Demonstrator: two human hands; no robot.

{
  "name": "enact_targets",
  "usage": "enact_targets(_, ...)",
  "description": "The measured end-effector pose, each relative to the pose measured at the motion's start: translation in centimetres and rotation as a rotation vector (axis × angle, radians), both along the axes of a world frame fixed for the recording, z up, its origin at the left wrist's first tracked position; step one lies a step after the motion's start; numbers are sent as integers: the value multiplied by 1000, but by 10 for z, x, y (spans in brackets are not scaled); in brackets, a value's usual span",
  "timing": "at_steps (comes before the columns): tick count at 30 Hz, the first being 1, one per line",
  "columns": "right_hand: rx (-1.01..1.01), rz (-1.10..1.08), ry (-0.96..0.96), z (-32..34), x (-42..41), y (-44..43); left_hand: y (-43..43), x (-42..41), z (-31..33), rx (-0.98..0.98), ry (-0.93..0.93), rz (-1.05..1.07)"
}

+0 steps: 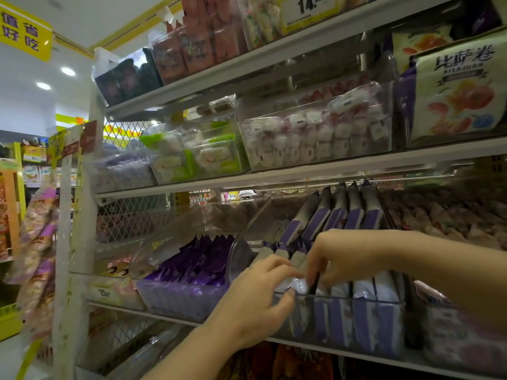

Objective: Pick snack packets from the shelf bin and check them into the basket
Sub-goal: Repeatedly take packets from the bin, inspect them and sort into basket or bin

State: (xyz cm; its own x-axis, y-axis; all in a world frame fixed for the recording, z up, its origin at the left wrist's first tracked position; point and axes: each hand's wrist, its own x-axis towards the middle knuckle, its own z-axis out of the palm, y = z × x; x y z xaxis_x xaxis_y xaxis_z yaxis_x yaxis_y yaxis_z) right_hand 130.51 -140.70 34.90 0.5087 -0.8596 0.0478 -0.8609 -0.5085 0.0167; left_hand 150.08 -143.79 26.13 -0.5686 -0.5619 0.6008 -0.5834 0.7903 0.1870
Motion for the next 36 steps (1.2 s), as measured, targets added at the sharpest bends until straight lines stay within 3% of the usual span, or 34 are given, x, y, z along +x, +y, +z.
enact_targets(3, 47, 25, 136, -2, 1, 0, 0, -6, -3, 45, -102, 5)
enact_targets(8, 76, 42, 164, -4, 6, -6, -2, 1, -1, 0, -258, 88)
enact_targets(13, 122, 41, 248, 0, 10, -14, -4, 4, -1, 2, -233, 83)
enact_targets(18, 24, 27, 247, -15, 10, -20, -4, 7, -3, -1, -254, 78)
enact_targets(22, -23, 11, 61, -14, 2, -17, -1, 6, -2, 8, -262, 87)
enact_targets(33, -428, 18, -804, 34, -6, 18, 13, 4, 6, 102, -224, 136)
enact_targets(36, -561, 76, -878, 15, 8, 36, 23, 10, 5, 174, -122, 133)
